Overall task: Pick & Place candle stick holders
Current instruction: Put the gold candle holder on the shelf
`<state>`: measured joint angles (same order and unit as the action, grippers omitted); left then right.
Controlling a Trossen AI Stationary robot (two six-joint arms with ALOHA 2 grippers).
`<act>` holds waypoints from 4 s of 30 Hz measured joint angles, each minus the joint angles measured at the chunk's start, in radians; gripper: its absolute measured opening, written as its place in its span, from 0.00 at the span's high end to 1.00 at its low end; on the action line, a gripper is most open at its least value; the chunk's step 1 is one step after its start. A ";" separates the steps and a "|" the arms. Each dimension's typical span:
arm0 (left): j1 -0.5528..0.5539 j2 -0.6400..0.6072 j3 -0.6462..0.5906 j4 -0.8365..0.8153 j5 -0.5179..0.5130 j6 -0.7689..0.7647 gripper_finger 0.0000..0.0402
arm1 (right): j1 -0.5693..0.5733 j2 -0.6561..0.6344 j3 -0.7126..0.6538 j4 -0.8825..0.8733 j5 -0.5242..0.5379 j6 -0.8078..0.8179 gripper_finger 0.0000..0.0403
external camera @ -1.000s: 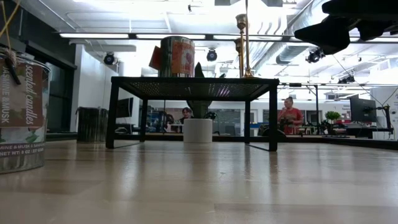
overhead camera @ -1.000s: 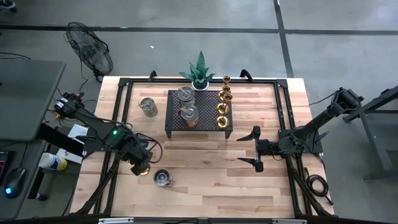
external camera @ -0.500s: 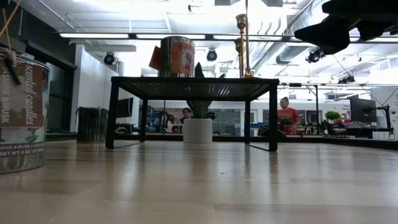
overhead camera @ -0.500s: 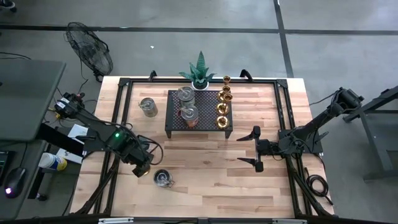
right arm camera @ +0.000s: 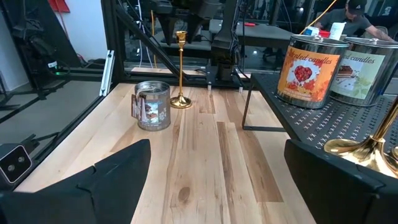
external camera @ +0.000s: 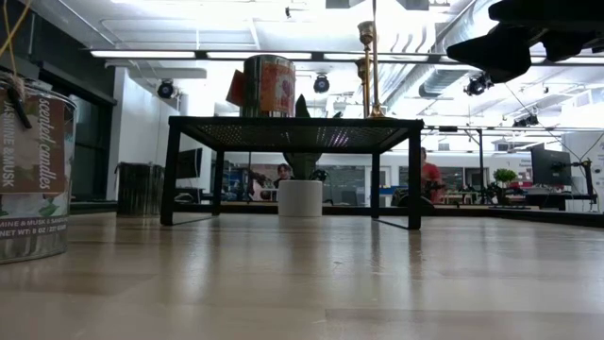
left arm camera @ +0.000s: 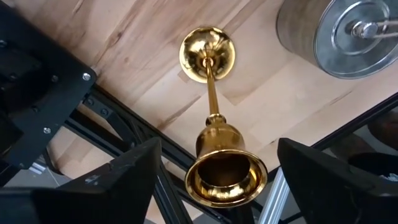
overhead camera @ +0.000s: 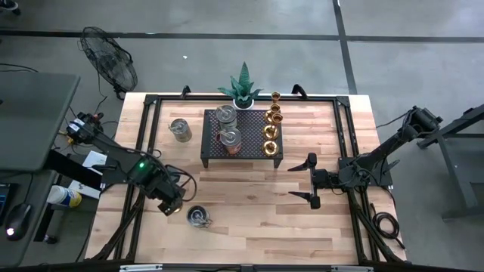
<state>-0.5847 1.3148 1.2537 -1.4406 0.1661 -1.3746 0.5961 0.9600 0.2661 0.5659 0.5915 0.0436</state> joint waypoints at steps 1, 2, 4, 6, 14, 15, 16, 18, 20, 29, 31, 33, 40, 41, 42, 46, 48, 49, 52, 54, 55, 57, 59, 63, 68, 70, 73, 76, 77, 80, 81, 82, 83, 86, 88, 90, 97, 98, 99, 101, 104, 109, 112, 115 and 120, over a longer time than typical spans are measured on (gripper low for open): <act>0.000 0.000 0.000 0.000 0.000 0.000 0.23 | 0.000 0.000 0.000 0.000 0.000 0.000 0.10; 0.000 0.000 0.000 0.000 0.000 0.000 0.25 | 0.000 0.000 0.000 0.000 0.000 0.000 0.10; 0.001 0.000 0.000 0.000 0.000 -0.001 0.26 | 0.000 0.000 0.000 0.000 0.000 0.000 0.10; 0.002 0.000 0.000 0.000 -0.001 -0.001 0.28 | 0.000 0.000 0.000 0.000 0.000 0.000 0.10; 0.002 0.000 0.000 0.000 0.000 -0.001 0.35 | 0.000 0.000 0.000 0.000 0.000 0.000 0.10; 0.002 0.000 0.000 0.000 0.000 -0.001 0.36 | 0.000 0.000 0.000 0.000 0.000 0.000 0.10; 0.002 0.000 0.000 0.000 0.000 -0.001 0.37 | 0.000 0.000 0.000 0.000 0.000 0.000 0.10; 0.002 0.000 0.000 0.000 0.000 -0.001 0.39 | 0.000 0.000 0.000 0.000 0.000 0.000 0.10; 0.002 0.000 0.000 0.000 0.000 -0.001 0.41 | 0.000 0.000 0.000 0.000 0.000 0.000 0.10; 0.002 0.000 0.000 0.000 0.000 0.000 0.51 | 0.000 0.000 0.000 0.000 0.000 0.000 0.10; 0.002 0.000 0.000 0.000 0.000 0.000 0.53 | 0.000 0.000 0.000 0.000 0.000 0.000 0.10; 0.002 0.000 0.000 0.000 0.000 0.000 0.54 | 0.000 0.000 0.000 0.000 0.000 0.000 0.10; 0.002 0.000 0.000 0.000 0.000 0.000 0.60 | 0.000 0.000 0.000 0.000 0.000 0.000 0.10; 0.002 0.000 0.000 0.000 0.000 0.000 0.61 | 0.000 0.000 0.000 0.000 0.000 0.000 0.10; 0.002 0.000 0.000 0.000 0.000 0.000 0.62 | 0.000 0.000 0.000 0.000 0.000 0.000 0.10; 0.002 0.000 0.000 0.000 0.000 0.000 0.64 | 0.000 0.000 0.000 0.000 0.000 0.000 0.10; 0.002 0.000 0.000 0.000 0.000 0.000 0.65 | 0.000 0.000 0.000 0.000 0.000 0.000 0.10; 0.002 0.000 0.000 0.001 -0.001 0.000 0.65 | 0.000 0.000 0.000 0.000 0.000 0.000 0.10; 0.002 0.000 0.000 0.001 -0.001 0.000 0.65 | 0.000 0.000 0.000 0.000 0.000 0.000 0.10; 0.002 0.000 0.000 0.001 -0.001 0.000 0.65 | 0.000 0.000 0.000 0.000 0.000 0.000 0.10; 0.002 0.000 0.000 0.001 -0.001 0.000 0.65 | 0.000 0.000 0.000 0.000 0.000 0.000 0.10; 0.002 0.000 0.000 0.001 -0.001 0.000 0.65 | 0.000 0.000 0.000 0.000 0.000 0.000 0.10; 0.002 0.000 0.000 0.001 -0.001 0.000 0.65 | 0.000 0.000 0.000 0.000 0.000 0.000 0.10; 0.002 0.000 0.000 0.001 -0.001 0.000 0.65 | 0.000 0.000 0.000 0.000 0.000 0.000 0.10; 0.002 0.000 0.000 0.002 -0.001 0.000 0.65 | 0.000 0.000 0.000 0.000 0.000 0.000 0.10; 0.002 0.000 0.000 0.001 0.000 0.000 0.65 | 0.000 0.000 0.000 0.000 0.000 0.000 0.10; 0.002 0.000 0.000 0.000 0.000 0.000 0.65 | 0.000 0.000 0.000 0.000 0.000 0.000 0.10; 0.002 0.000 0.000 0.000 0.004 0.000 0.65 | 0.000 0.000 0.000 0.000 0.000 0.000 0.10; 0.002 0.000 0.000 0.000 0.006 0.000 0.65 | 0.000 0.000 0.000 0.000 0.000 0.000 0.10; 0.002 0.000 0.000 -0.001 0.008 -0.002 0.65 | 0.000 0.000 0.000 0.000 0.000 0.000 0.10; 0.002 0.000 0.000 -0.001 0.008 -0.004 0.65 | 0.000 0.000 0.000 0.000 0.000 0.000 0.10; 0.002 0.000 0.000 -0.001 0.008 -0.008 0.65 | 0.000 0.000 0.000 0.000 0.000 0.000 0.10; 0.002 0.000 0.000 -0.002 0.009 -0.010 0.65 | 0.000 0.000 0.000 0.000 0.000 0.000 0.10; 0.002 0.000 0.000 -0.002 0.017 -0.014 0.65 | 0.000 0.000 0.000 0.000 0.000 0.000 0.10; 0.002 0.000 0.000 -0.002 0.024 -0.019 0.65 | 0.000 0.000 0.000 0.000 0.000 0.000 0.10; 0.002 0.000 0.000 -0.006 0.026 -0.021 0.65 | 0.000 0.000 0.000 0.000 0.000 0.000 0.10; 0.002 -0.001 0.040 -0.081 0.005 -0.044 0.65 | 0.000 0.000 0.000 0.000 0.000 0.000 0.10; 0.002 -0.001 0.047 -0.090 0.001 -0.045 0.65 | 0.000 0.000 0.000 0.000 0.000 0.000 0.10; 0.002 -0.001 0.055 -0.093 -0.002 -0.045 0.65 | 0.000 0.000 0.000 0.000 0.003 0.000 0.10; 0.002 -0.001 0.073 -0.094 -0.018 -0.046 0.65 | 0.000 0.000 0.000 0.000 0.023 0.004 0.10; 0.003 -0.001 0.101 -0.107 -0.046 -0.051 0.65 | 0.000 0.000 0.000 0.000 0.074 0.025 0.10; 0.003 -0.001 0.145 -0.131 -0.086 -0.071 0.65 | 0.000 0.000 0.000 0.000 0.155 0.052 0.10; 0.003 -0.001 0.161 -0.133 -0.094 -0.071 0.65 | 0.000 0.000 0.000 0.000 0.189 0.053 0.10; 0.003 -0.001 0.177 -0.132 -0.101 -0.071 0.65 | 0.000 0.000 0.000 0.000 0.198 0.053 0.10; 0.003 -0.001 0.198 -0.131 -0.122 -0.071 0.65 | 0.000 0.000 0.000 0.000 0.195 0.053 0.10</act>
<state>-0.5816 1.3140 1.4515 -1.5719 0.0439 -1.4455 0.5957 0.9600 0.2661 0.5659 0.7868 0.0963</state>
